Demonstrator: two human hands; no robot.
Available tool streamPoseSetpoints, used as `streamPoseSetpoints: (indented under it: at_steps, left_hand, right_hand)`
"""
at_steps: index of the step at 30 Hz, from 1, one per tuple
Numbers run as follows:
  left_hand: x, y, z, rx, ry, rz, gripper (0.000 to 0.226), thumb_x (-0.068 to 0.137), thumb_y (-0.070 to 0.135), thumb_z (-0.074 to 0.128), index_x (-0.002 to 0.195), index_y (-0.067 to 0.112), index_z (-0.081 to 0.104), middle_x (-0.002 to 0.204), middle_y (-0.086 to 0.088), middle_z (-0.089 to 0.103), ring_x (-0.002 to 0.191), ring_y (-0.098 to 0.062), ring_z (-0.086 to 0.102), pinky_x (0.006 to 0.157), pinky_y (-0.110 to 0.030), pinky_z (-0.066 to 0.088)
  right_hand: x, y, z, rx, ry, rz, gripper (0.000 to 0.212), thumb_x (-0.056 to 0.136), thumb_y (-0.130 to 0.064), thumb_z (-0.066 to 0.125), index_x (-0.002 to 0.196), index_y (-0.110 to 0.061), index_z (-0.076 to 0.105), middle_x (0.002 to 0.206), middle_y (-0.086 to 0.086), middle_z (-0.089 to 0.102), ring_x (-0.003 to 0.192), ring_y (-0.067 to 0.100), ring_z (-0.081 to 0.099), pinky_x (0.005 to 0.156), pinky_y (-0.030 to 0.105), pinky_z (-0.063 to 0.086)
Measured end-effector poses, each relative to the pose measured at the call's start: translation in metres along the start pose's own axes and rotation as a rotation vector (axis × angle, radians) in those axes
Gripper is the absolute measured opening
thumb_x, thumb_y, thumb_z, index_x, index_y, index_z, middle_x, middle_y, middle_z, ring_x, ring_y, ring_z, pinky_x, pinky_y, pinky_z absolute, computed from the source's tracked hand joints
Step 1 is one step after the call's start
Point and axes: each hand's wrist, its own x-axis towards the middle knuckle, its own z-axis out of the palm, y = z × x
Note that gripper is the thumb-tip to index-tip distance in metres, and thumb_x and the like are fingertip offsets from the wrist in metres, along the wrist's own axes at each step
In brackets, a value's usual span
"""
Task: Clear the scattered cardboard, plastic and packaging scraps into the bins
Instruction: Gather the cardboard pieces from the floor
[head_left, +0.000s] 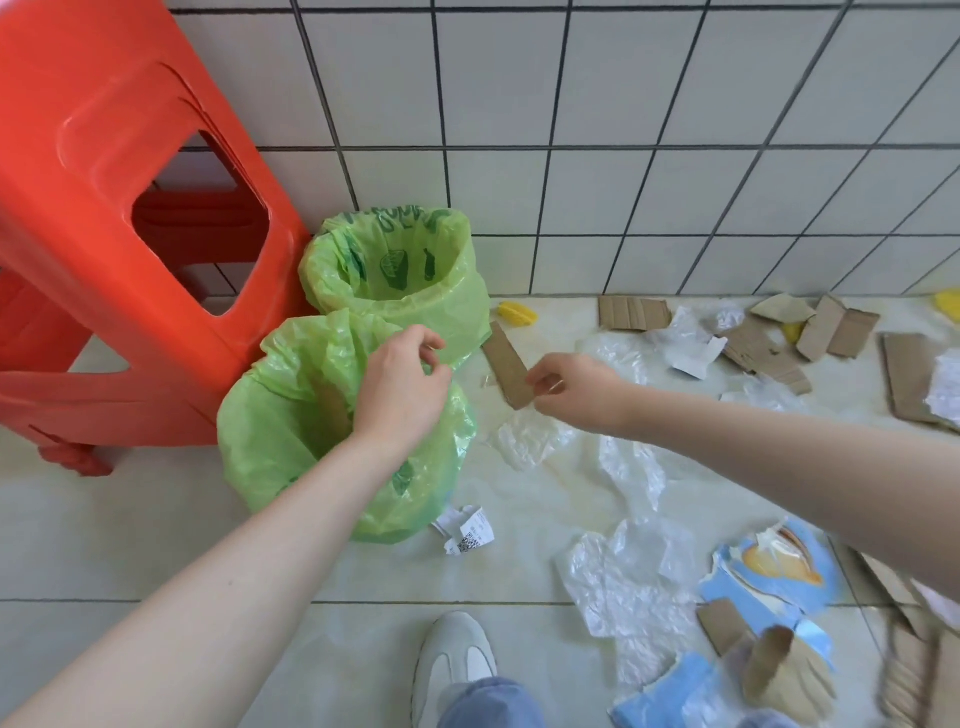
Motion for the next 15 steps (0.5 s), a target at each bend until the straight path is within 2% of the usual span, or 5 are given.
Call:
streamPoseSetpoints:
  at_steps: [4, 9, 12, 15]
  left_hand:
    - [0.003, 0.026, 0.045, 0.037, -0.101, 0.085, 0.019, 0.086, 0.011, 0.054, 0.103, 0.013, 0.064, 0.094, 0.000, 0.065, 0.086, -0.019, 0.058, 0.079, -0.035, 0.051]
    - [0.023, 0.035, 0.111, 0.211, -0.343, 0.088, 0.019, 0.083, 0.015, 0.054, 0.100, 0.015, 0.062, 0.101, -0.003, 0.064, 0.096, -0.025, 0.059, 0.080, -0.037, 0.051]
    - [0.044, 0.028, 0.146, 0.373, -0.463, 0.096, 0.017, 0.086, 0.018, 0.053, 0.103, 0.015, 0.058, 0.108, -0.006, 0.059, 0.105, -0.029, 0.057, 0.082, -0.036, 0.049]
    - [0.061, 0.016, 0.173, 0.591, -0.553, 0.152, 0.025, 0.089, 0.015, 0.048, 0.113, 0.014, 0.053, 0.118, -0.007, 0.053, 0.117, -0.029, 0.051, 0.087, -0.037, 0.044]
  right_hand:
    - [-0.003, 0.043, -0.016, -0.064, -0.043, 0.062, 0.033, 0.088, -0.016, 0.053, 0.120, -0.019, 0.059, 0.116, -0.001, 0.060, 0.104, 0.017, 0.057, 0.083, 0.025, 0.047]
    - [0.021, 0.097, -0.037, -0.090, -0.019, 0.138, 0.032, 0.089, -0.017, 0.054, 0.120, -0.017, 0.059, 0.110, -0.002, 0.059, 0.099, 0.014, 0.054, 0.072, 0.018, 0.042]
    - [0.046, 0.131, -0.042, -0.093, 0.007, 0.173, 0.031, 0.090, -0.017, 0.054, 0.120, -0.016, 0.058, 0.110, -0.001, 0.058, 0.102, 0.016, 0.055, 0.081, 0.023, 0.044]
    - [0.074, 0.161, -0.043, -0.100, 0.026, 0.215, 0.031, 0.090, -0.018, 0.053, 0.121, -0.017, 0.057, 0.113, 0.000, 0.058, 0.104, 0.019, 0.056, 0.085, 0.027, 0.048]
